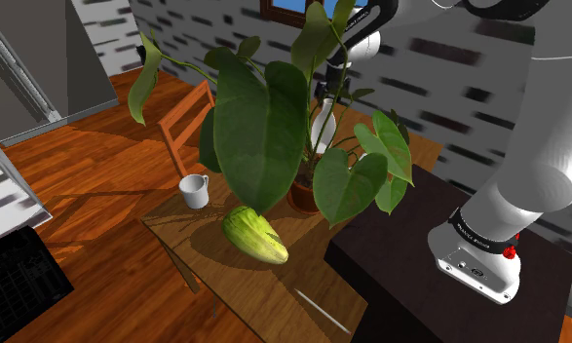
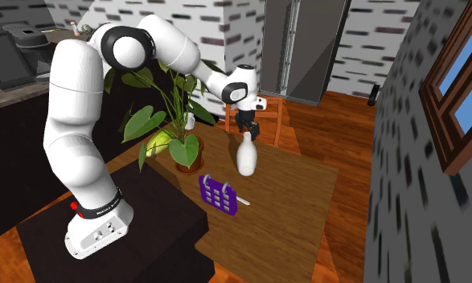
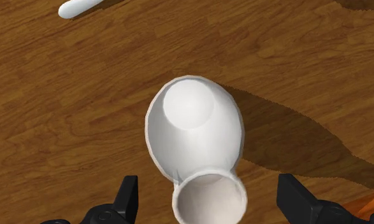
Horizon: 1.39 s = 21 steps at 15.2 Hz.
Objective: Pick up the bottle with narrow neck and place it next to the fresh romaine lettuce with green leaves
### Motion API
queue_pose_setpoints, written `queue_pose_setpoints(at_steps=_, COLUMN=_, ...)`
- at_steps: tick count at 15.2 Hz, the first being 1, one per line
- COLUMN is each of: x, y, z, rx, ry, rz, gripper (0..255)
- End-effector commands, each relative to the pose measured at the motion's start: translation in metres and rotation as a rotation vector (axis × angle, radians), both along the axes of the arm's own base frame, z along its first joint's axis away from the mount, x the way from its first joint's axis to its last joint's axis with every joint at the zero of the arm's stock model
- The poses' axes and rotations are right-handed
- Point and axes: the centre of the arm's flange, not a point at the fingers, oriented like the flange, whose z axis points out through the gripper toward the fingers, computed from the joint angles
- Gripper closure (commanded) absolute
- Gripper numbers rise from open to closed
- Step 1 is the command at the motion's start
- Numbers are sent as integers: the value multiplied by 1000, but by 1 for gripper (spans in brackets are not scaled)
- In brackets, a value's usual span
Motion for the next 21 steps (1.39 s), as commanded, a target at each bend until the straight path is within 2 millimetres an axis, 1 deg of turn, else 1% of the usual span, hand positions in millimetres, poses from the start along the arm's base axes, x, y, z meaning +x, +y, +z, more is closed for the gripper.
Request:
queue_pose_setpoints(at_steps=1, x=1, y=0, z=-10, rx=0, ry=-1, rz=0, gripper=0)
queue_pose_setpoints(at_steps=4, x=1, y=-1, z=-24, rx=0, ry=-1, rz=0, gripper=0)
queue_pose_setpoints(at_steps=11, x=1, y=-1, z=-24, rx=0, ry=-1, rz=0, gripper=0)
queue_pose_setpoints(at_steps=12, x=1, y=-1, z=-24, rx=0, ry=-1, rz=0, gripper=255)
queue_pose_setpoints(at_steps=21, x=1, y=-1, z=-24, rx=0, ry=-1, rz=0, gripper=255)
